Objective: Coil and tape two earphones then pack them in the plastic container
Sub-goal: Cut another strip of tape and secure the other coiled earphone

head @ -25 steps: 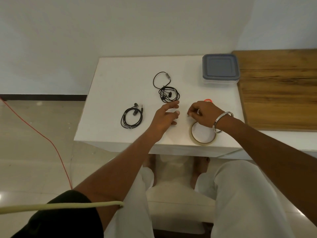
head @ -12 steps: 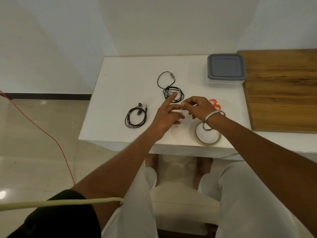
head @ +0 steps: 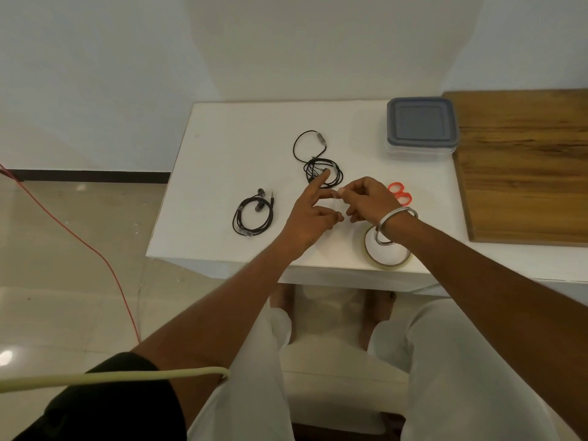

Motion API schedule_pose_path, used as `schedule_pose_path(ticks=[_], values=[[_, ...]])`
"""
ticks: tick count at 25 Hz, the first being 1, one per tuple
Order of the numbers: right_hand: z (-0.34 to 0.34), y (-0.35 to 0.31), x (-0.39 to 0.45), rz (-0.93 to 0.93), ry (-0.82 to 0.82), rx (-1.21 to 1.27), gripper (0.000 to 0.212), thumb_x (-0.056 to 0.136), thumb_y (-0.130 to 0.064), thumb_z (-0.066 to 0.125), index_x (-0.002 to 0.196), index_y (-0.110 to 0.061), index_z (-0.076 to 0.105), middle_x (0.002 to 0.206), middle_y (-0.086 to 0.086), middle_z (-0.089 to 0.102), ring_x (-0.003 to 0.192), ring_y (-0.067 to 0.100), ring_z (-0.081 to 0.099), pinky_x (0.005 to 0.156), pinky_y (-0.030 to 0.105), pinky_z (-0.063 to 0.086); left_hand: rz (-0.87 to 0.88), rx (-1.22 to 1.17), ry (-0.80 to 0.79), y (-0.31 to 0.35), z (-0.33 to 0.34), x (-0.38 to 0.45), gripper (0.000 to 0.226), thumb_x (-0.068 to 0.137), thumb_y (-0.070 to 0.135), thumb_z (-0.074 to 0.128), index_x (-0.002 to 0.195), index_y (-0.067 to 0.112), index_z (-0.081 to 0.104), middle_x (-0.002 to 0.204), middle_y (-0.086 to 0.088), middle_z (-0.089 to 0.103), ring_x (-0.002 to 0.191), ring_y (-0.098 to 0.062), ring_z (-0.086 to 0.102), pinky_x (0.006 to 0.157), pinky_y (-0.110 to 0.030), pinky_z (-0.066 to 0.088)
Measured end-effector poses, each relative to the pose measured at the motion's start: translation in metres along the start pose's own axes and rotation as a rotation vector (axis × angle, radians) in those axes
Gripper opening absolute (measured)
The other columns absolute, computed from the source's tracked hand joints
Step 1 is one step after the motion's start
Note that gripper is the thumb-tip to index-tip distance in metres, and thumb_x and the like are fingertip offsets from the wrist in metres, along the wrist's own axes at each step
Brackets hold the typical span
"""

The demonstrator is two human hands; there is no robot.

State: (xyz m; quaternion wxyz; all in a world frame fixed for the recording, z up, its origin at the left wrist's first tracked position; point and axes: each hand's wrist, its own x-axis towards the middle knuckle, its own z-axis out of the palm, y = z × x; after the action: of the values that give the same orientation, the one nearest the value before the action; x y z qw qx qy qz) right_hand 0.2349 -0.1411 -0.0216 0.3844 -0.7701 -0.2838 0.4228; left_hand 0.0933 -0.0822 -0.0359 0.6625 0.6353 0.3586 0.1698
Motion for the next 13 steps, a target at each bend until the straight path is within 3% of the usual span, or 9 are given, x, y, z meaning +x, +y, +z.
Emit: schedule_pose_path(ticks=[5, 10, 13], values=[[0.0013, 0.0008, -0.0077, 0.04, -0.125, -0.099, 0.026, 0.089, -0.035, 0.061, 0.097, -0.011, 0.067, 0.072, -0.001, 0.064, 0.063, 0.011, 0.057, 0.055, 0.019, 0.047, 0.047, 0.038, 0.039, -0.0038, 0.0007, 0.0022, 0.08, 0.083, -0.01, 0.062, 0.148, 0.024, 0.032, 0.126, -0.003, 0.058, 0.076, -0.02, 0.065, 0.073, -0.021, 0.054], [0.0028, 0.0018, -0.0067, 0.018, -0.106, -0.049, 0.02, 0.088, -0.03, 0.062, 0.093, -0.011, 0.069, 0.079, 0.008, 0.066, 0.07, 0.017, 0.057, 0.068, 0.029, 0.052, 0.043, 0.041, 0.03, -0.0024, 0.0016, 0.002, 0.08, 0.082, -0.014, 0.06, 0.148, 0.022, 0.032, 0.127, -0.007, 0.057, 0.068, -0.009, 0.064, 0.069, -0.017, 0.051], [0.0017, 0.0025, -0.0045, 0.024, -0.085, -0.035, 0.017, 0.089, -0.027, 0.062, 0.095, -0.012, 0.068, 0.079, 0.007, 0.065, 0.071, 0.018, 0.058, 0.067, 0.028, 0.052, 0.044, 0.038, 0.036, -0.0029, 0.0012, 0.0039, 0.08, 0.082, -0.013, 0.06, 0.148, 0.023, 0.032, 0.127, -0.006, 0.057, 0.074, -0.02, 0.065, 0.072, -0.019, 0.052]])
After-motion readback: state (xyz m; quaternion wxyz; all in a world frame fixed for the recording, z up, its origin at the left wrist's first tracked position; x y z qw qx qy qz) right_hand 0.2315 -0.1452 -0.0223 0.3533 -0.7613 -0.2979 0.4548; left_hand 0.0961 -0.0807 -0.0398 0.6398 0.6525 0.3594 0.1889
